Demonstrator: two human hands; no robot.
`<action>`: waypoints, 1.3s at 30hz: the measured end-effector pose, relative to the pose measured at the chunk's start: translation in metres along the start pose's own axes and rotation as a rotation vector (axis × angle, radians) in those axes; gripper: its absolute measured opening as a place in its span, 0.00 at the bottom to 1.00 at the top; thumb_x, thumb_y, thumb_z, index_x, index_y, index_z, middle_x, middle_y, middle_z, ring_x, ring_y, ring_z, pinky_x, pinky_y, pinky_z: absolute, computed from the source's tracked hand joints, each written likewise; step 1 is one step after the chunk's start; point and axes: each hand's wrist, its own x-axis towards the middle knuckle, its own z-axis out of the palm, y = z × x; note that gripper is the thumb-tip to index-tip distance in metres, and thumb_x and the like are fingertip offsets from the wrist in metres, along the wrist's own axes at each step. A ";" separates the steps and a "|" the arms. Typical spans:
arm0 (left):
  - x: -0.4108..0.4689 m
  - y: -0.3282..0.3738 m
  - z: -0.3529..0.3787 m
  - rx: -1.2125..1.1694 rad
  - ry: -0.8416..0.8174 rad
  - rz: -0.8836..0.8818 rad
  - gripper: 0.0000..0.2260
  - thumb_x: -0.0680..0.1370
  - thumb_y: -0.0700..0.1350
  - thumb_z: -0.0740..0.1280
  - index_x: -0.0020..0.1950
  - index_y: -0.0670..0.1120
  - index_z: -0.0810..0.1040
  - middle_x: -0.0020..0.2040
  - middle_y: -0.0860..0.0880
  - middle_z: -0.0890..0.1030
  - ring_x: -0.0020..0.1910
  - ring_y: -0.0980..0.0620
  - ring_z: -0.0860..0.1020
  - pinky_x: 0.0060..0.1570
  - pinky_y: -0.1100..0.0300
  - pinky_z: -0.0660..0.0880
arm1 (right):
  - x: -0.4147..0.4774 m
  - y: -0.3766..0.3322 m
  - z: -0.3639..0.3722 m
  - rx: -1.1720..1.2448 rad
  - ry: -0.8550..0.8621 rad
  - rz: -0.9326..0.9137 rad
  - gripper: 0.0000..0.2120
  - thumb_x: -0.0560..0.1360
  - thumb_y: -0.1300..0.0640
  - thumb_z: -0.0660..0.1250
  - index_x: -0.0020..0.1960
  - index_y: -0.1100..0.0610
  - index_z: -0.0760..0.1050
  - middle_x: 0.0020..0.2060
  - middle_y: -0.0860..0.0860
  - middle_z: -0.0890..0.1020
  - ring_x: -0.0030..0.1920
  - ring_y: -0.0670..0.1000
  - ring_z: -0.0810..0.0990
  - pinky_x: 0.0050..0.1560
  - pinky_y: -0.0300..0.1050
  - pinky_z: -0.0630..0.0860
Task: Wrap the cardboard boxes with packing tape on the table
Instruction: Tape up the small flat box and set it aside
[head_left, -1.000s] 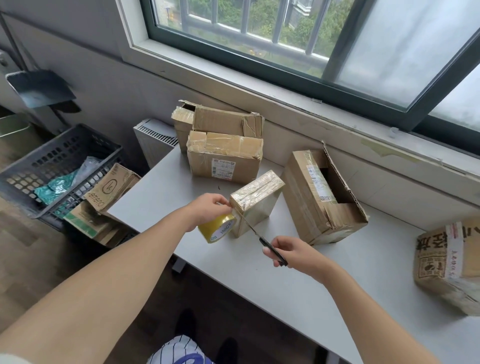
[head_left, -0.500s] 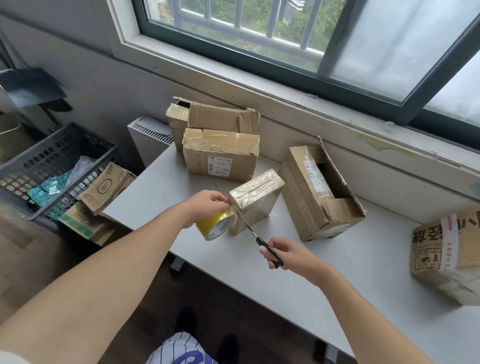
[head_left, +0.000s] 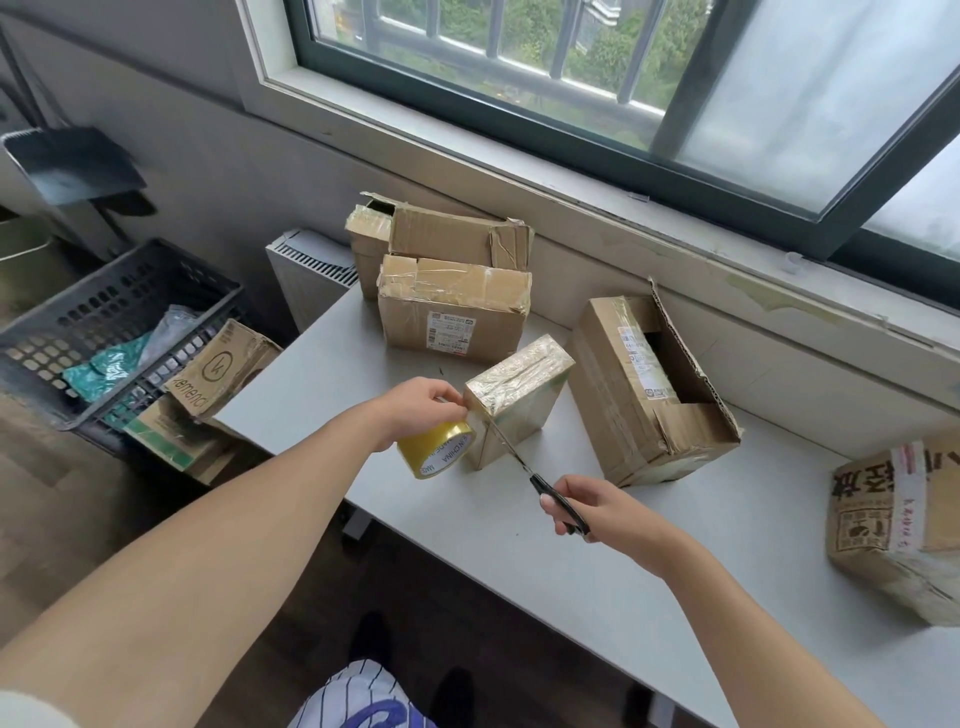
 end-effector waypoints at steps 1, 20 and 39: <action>0.000 0.000 0.001 0.002 -0.005 0.001 0.06 0.81 0.50 0.69 0.57 0.52 0.81 0.54 0.49 0.82 0.50 0.49 0.80 0.47 0.56 0.77 | 0.000 0.000 0.002 0.012 0.000 0.000 0.25 0.71 0.32 0.70 0.48 0.55 0.77 0.37 0.48 0.81 0.37 0.45 0.74 0.44 0.42 0.67; 0.001 -0.005 0.003 -0.015 -0.012 0.019 0.07 0.78 0.52 0.73 0.54 0.53 0.84 0.53 0.48 0.84 0.54 0.46 0.81 0.53 0.50 0.79 | 0.022 -0.041 0.005 -0.088 0.026 -0.039 0.18 0.78 0.39 0.69 0.43 0.54 0.75 0.36 0.49 0.79 0.32 0.41 0.75 0.37 0.32 0.69; -0.002 -0.010 0.004 -0.116 -0.067 -0.018 0.05 0.77 0.47 0.74 0.49 0.47 0.85 0.45 0.46 0.85 0.41 0.47 0.81 0.43 0.57 0.77 | 0.028 -0.032 0.002 -0.092 0.153 -0.086 0.19 0.72 0.47 0.79 0.39 0.58 0.75 0.33 0.51 0.81 0.34 0.45 0.80 0.44 0.46 0.72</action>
